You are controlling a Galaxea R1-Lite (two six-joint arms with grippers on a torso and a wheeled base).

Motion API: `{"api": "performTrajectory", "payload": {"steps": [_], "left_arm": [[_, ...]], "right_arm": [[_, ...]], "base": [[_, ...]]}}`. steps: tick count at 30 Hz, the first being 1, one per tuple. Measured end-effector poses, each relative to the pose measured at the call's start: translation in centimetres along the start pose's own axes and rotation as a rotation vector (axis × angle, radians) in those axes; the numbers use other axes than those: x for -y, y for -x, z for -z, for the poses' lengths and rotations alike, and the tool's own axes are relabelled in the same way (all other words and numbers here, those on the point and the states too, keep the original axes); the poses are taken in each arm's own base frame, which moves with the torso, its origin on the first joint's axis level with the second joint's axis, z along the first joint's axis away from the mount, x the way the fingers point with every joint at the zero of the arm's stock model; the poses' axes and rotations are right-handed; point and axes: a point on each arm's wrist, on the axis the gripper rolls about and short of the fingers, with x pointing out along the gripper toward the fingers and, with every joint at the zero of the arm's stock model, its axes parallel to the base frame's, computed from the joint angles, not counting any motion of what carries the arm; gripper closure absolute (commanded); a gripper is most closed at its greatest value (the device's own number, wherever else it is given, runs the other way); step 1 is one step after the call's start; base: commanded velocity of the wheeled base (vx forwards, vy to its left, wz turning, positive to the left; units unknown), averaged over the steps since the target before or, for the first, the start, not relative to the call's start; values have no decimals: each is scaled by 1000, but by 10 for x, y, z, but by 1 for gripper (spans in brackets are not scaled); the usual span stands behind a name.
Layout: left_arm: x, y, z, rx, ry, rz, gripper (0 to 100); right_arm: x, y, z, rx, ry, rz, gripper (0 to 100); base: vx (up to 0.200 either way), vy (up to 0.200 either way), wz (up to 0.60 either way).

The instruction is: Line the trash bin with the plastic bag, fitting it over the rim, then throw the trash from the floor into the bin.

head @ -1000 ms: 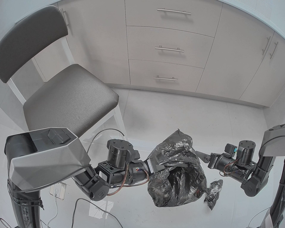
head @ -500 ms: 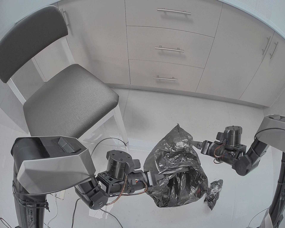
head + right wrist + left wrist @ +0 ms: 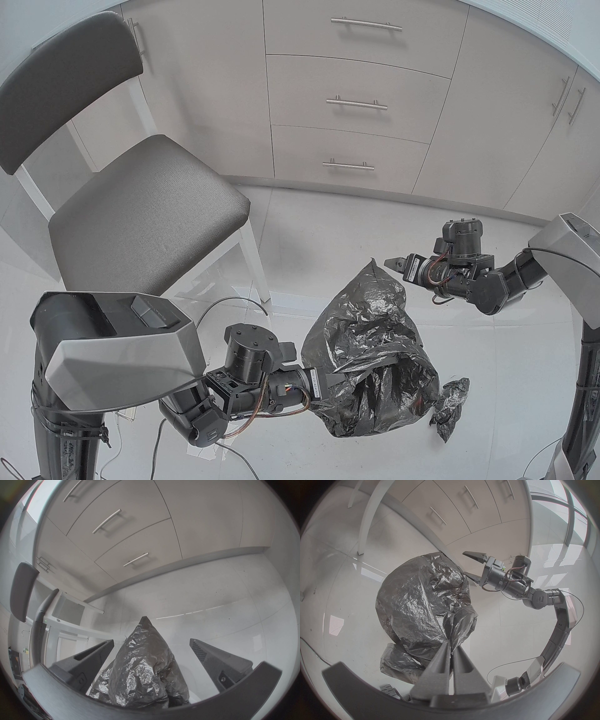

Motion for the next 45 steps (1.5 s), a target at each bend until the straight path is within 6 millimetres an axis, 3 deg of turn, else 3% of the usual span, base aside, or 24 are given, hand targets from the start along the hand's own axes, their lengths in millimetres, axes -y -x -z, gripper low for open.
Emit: {"api": "performTrajectory", "payload": {"steps": [10, 20, 21, 35, 40, 45], "left_arm": [[-1, -1, 1, -2, 0, -2, 100], [-1, -1, 1, -3, 0, -2, 100], [-1, -1, 1, -3, 0, -2, 100], [-2, -1, 2, -1, 0, -2, 100], [-2, -1, 2, -1, 0, -3, 100], [-2, -1, 2, -2, 0, -3, 100]], "right_arm": [[-9, -22, 26, -65, -2, -13, 0], [-14, -31, 33, -73, -5, -24, 0], [-14, -31, 33, -74, -5, -24, 100], [-15, -31, 40, -94, -20, -21, 100], [-16, -20, 46, -122, -40, -18, 100], [-21, 0, 64, -197, -76, -25, 100]], "base": [[0, 0, 0], [0, 0, 0], [0, 0, 0], [0, 0, 0], [0, 0, 0], [0, 0, 0]]}}
